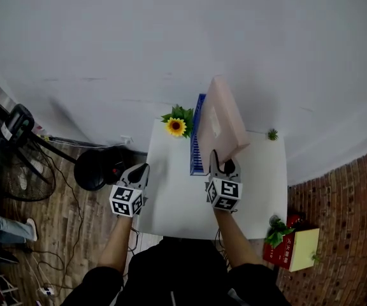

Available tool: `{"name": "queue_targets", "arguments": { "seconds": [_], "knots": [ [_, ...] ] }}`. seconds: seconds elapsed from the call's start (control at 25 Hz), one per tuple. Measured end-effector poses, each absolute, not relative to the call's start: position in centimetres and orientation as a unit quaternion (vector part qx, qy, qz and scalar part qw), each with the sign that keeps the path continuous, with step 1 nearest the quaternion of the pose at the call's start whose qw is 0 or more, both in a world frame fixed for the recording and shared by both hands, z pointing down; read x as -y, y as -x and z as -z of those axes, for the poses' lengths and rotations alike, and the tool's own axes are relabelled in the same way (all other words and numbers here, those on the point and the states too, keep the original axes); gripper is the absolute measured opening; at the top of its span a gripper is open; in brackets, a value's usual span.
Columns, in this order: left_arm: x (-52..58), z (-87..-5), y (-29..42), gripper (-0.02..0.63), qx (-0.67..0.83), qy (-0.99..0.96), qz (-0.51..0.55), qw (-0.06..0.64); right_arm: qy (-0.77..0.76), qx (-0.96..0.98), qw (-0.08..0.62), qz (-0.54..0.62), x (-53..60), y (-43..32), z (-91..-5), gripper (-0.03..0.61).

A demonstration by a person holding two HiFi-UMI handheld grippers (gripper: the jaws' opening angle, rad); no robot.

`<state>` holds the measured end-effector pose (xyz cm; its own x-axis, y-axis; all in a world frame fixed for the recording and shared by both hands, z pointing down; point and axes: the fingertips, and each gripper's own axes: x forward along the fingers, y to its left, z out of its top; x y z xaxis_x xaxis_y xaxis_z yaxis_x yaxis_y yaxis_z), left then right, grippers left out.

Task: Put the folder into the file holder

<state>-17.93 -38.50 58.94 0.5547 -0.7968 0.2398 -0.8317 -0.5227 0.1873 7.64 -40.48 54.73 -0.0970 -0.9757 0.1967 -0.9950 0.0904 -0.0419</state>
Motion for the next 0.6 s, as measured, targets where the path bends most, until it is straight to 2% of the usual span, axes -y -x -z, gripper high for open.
{"name": "queue_targets", "arguments": {
  "seconds": [0.6],
  "knots": [
    [38.7, -60.5, 18.7, 0.026, 0.474, -0.863, -0.068, 0.159, -0.677, 0.730, 0.056, -0.076, 42.4, -7.0, -55.1, 0.173]
  ]
}}
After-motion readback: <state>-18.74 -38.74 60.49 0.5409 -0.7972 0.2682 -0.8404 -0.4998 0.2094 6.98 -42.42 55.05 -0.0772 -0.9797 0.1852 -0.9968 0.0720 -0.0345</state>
